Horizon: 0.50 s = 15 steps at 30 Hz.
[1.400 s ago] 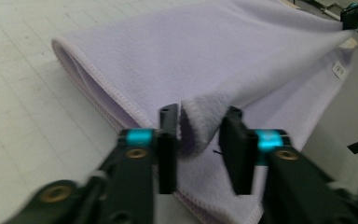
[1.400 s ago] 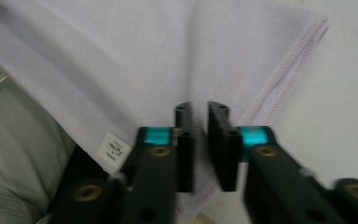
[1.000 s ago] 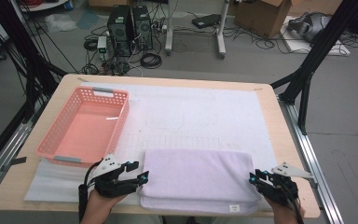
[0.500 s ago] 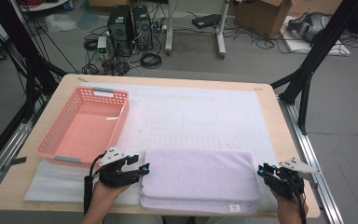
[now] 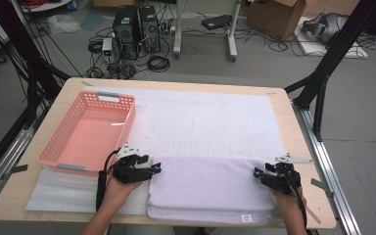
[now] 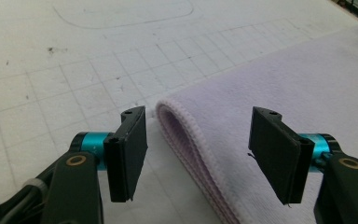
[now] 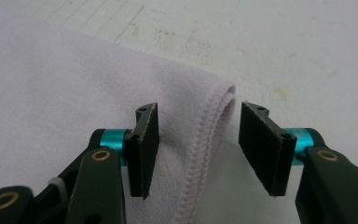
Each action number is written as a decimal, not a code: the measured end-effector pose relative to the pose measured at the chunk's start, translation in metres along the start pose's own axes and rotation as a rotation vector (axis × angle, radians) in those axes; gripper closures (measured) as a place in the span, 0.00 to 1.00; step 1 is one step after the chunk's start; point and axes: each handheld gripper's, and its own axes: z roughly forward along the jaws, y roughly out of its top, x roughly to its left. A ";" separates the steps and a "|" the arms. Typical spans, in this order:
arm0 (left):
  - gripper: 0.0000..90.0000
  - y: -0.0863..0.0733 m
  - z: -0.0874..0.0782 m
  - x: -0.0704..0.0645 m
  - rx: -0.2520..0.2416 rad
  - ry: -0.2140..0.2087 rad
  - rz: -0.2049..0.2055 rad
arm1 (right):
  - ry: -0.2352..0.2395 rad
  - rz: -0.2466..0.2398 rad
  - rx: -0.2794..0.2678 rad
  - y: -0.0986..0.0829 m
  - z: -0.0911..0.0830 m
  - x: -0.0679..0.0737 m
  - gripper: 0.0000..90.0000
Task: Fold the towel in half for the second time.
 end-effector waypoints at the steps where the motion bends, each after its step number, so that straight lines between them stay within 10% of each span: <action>1: 0.41 0.001 0.002 0.001 0.009 -0.004 -0.006 | 0.017 0.004 0.000 0.000 0.000 -0.003 0.53; 7: 0.42 0.001 0.014 -0.003 0.046 -0.018 0.023 | 0.053 -0.015 0.004 -0.001 0.000 -0.007 0.60; 11: 0.68 -0.001 0.014 -0.007 0.058 -0.031 0.061 | 0.129 -0.007 0.011 0.000 0.000 -0.007 0.87; 15: 0.86 -0.001 0.014 -0.010 0.055 -0.038 0.019 | 0.132 -0.002 0.006 0.000 -0.001 -0.006 0.91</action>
